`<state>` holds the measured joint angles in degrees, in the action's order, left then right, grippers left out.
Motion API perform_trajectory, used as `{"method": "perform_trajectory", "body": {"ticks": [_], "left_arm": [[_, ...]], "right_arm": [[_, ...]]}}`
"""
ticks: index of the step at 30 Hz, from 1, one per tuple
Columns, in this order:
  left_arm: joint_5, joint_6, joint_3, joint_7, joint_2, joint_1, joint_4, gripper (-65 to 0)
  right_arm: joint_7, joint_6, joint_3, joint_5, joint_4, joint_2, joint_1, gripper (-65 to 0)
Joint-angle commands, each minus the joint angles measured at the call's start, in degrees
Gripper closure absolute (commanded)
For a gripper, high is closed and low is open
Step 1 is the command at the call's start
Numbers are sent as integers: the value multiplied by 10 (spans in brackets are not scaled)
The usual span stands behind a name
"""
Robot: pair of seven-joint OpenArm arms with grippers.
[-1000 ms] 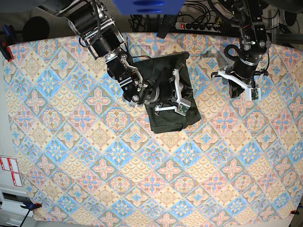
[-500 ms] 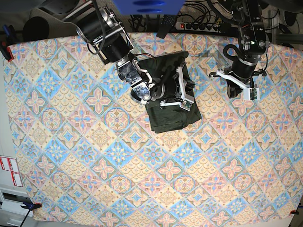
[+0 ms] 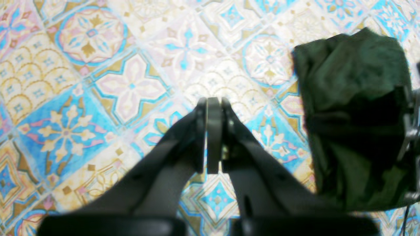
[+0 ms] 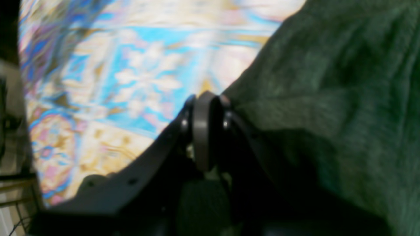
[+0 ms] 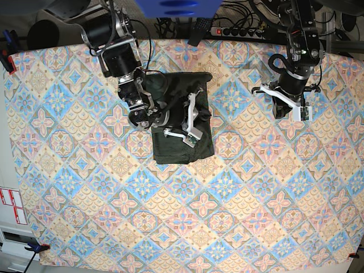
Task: Fold the T-shirt properly
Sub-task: 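Drag the folded bundle across the table with the right gripper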
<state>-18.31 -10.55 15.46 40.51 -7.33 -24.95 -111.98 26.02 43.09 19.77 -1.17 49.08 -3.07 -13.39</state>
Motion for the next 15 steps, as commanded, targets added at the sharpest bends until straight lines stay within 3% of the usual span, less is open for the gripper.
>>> {"method": "perform_trajectory", "body": {"ticks": [1, 15], "left_arm": [[-5, 0, 1, -12, -3, 0, -12, 0], [-5, 0, 1, -12, -3, 2, -12, 0]], "right_arm": [[41, -31, -8, -44, -2, 21, -5, -44], [6, -31, -10, -43, -2, 123, -5, -44]]}}
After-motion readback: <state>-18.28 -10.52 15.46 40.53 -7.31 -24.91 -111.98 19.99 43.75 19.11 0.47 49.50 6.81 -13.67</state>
